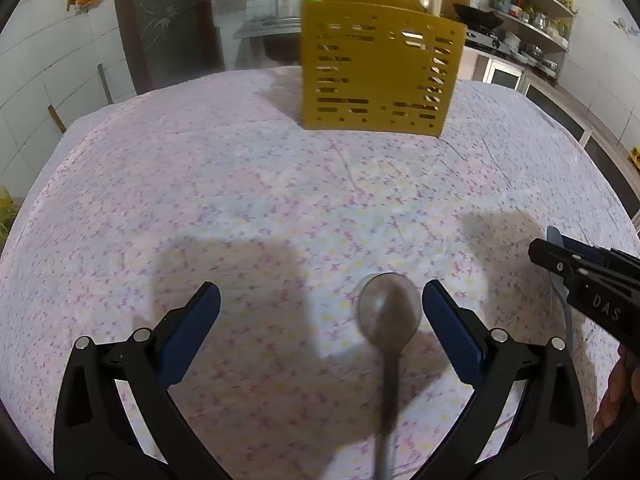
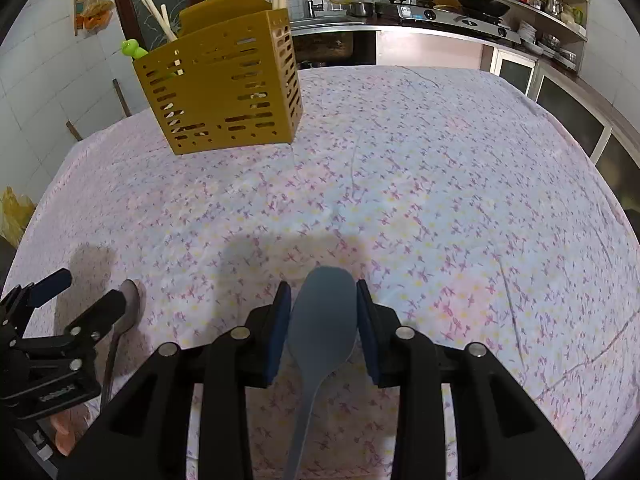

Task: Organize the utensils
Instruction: 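Grasp the light-blue spoon with the right tool while the left tool approaches the metal spoon, then close the left tool on the metal spoon's handle, then lift both spoons and carry them over the yellow holder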

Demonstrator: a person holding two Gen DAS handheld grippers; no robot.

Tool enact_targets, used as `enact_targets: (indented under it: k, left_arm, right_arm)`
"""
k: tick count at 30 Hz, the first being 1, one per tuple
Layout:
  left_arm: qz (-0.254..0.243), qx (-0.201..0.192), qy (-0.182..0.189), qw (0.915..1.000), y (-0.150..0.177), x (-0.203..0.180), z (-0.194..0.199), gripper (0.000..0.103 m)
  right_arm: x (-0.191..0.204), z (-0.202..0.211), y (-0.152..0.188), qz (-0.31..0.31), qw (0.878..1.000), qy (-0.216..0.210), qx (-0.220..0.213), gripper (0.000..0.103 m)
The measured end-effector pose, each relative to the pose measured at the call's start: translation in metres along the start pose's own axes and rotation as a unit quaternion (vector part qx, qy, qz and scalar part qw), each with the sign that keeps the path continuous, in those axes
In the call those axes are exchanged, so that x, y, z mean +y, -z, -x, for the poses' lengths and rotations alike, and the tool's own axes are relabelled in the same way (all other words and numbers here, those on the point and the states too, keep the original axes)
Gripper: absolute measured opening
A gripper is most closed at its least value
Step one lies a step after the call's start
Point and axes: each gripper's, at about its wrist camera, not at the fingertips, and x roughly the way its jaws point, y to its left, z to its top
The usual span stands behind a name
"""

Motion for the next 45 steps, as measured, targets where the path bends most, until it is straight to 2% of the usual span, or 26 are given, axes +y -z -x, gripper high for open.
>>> enact_targets:
  k: [3, 5, 7, 11, 16, 18, 26, 31, 41, 45]
  left_arm:
    - [0.001, 0.013, 0.014, 0.9998, -0.001, -0.006, -0.005, 0.092]
    - [-0.005, 0.019, 0.009, 0.9998, -0.001, -0.011, -0.008, 0.09]
    - [-0.01, 0.025, 0.004, 0.9996, -0.001, -0.013, -0.012, 0.08]
    - [-0.01, 0.032, 0.006, 0.9994, 0.0, -0.01, -0.014, 0.07]
    - [-0.019, 0.033, 0.013, 0.9992, -0.004, -0.009, -0.011, 0.04]
    - [-0.018, 0.031, 0.012, 0.9993, -0.004, -0.007, -0.009, 0.035]
    - [-0.003, -0.001, 0.015, 0.9999, -0.007, 0.005, 0.008, 0.035]
    - [0.0, -0.054, 0.003, 0.9985, -0.011, 0.01, 0.033, 0.035]
    - [-0.007, -0.16, -0.031, 0.9867, -0.011, 0.018, 0.083, 0.035]
    - [-0.004, -0.184, -0.029, 0.9824, -0.009, 0.022, 0.095, 0.035]
  right_arm:
    - [-0.005, -0.002, 0.001, -0.003, 1.0, -0.002, 0.001, 0.033]
    - [-0.005, -0.003, 0.001, -0.006, 1.0, -0.003, 0.001, 0.033]
    - [-0.005, -0.003, 0.002, -0.007, 1.0, -0.005, 0.0, 0.033]
    - [-0.003, -0.002, 0.002, -0.004, 1.0, -0.007, -0.004, 0.033]
    - [0.005, 0.006, 0.004, 0.001, 1.0, -0.009, -0.019, 0.033]
    - [0.008, 0.01, 0.004, 0.004, 1.0, -0.008, -0.026, 0.033]
    - [0.014, 0.025, 0.006, 0.006, 0.998, -0.011, -0.057, 0.033]
    - [0.016, 0.039, 0.005, 0.01, 0.996, -0.014, -0.085, 0.033]
    - [0.019, 0.074, 0.007, 0.02, 0.985, -0.011, -0.172, 0.033]
    - [0.024, 0.089, 0.007, 0.032, 0.978, -0.007, -0.204, 0.033]
